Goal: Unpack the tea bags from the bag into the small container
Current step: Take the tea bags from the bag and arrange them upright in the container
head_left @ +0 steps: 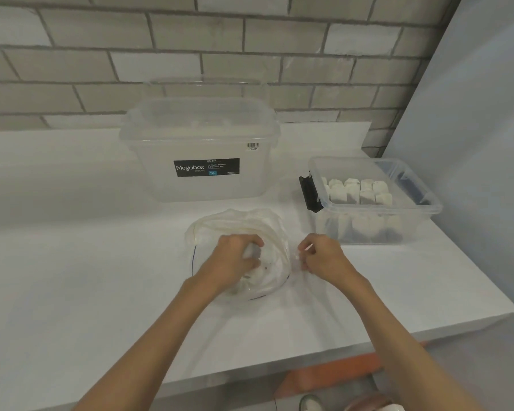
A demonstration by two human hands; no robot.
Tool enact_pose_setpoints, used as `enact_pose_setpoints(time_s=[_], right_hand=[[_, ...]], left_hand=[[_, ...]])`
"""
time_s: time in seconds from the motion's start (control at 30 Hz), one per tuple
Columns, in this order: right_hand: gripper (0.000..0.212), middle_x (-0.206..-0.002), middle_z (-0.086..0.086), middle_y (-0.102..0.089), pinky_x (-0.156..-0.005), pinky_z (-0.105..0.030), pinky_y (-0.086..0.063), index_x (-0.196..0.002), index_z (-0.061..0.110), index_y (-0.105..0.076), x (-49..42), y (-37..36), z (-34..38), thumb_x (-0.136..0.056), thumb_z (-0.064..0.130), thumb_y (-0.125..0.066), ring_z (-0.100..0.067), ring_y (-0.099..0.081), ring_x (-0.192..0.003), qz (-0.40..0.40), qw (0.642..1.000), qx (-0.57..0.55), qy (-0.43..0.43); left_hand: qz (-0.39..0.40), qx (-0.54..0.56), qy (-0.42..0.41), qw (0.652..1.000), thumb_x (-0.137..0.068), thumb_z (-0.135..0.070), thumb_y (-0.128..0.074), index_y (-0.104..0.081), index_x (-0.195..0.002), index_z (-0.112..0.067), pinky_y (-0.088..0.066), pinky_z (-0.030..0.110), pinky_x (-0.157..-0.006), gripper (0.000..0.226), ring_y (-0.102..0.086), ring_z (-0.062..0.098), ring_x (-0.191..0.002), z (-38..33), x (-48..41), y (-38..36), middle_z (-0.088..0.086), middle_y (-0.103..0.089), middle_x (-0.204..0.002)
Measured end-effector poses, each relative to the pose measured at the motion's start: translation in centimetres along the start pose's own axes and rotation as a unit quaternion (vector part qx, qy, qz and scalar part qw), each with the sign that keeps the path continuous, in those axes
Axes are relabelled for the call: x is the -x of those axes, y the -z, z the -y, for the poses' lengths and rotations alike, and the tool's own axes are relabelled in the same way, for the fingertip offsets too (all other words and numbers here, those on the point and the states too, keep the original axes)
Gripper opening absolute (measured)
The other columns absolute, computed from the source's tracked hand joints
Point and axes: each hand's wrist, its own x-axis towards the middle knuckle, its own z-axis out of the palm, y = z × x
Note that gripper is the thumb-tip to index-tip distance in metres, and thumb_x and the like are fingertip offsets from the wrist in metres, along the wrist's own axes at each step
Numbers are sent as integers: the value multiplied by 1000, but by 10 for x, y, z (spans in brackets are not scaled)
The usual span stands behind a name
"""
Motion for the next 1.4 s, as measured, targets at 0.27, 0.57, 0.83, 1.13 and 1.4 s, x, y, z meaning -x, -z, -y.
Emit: enact_pose_setpoints(time_s=[0.27,0.57,0.83,1.13,1.4], right_hand=[[14,-84,7,-66,-57,-4,-43,-103,24,-66,50,41,62,-92,20,-59,-2,-63,-74,-118,978,-44,167],[69,-114,5,-51,-80,-36,-50,-140,50,-23,70,-16,83,-87,26,-61,-16,-54,-96,-24,963,81,256],[60,-95,-4,-57,-65,-40,-51,-137,23,-38,46,-16,57,-85,-4,-49,-24,-56,-83,-94,958,151,224],[24,-84,0,-63,-67,-24,-49,-112,12,-62,71,-36,95,-92,5,-51,-10,-58,-70,-98,938,-18,332],[15,-79,-5,-72,-56,-18,-52,-103,12,-64,60,-37,104,-91,21,-63,-16,-68,-62,21,972,-211,106]], left_hand=[[25,103,36,994,-82,-9,-63,-68,-107,-22,-47,25,-83,29,-57,13,-104,0,24,44,-8,-65,-107],[9,20,36,999,-84,-10,-63,-64,-89,-27,-45,18,-71,18,-58,12,-90,9,23,43,-4,-63,-99],[-79,121,48,988,-83,-21,-73,-69,-102,-31,-41,11,-72,22,-52,-3,-98,29,41,55,-14,-62,-108],[-73,489,139,858,-91,-9,-64,-60,-113,-8,-59,27,-70,23,-71,20,-87,19,48,57,14,-68,-106],[-52,614,125,777,-94,-5,-55,-59,-113,-4,-60,27,-69,19,-73,19,-81,12,54,63,10,-72,-100]])
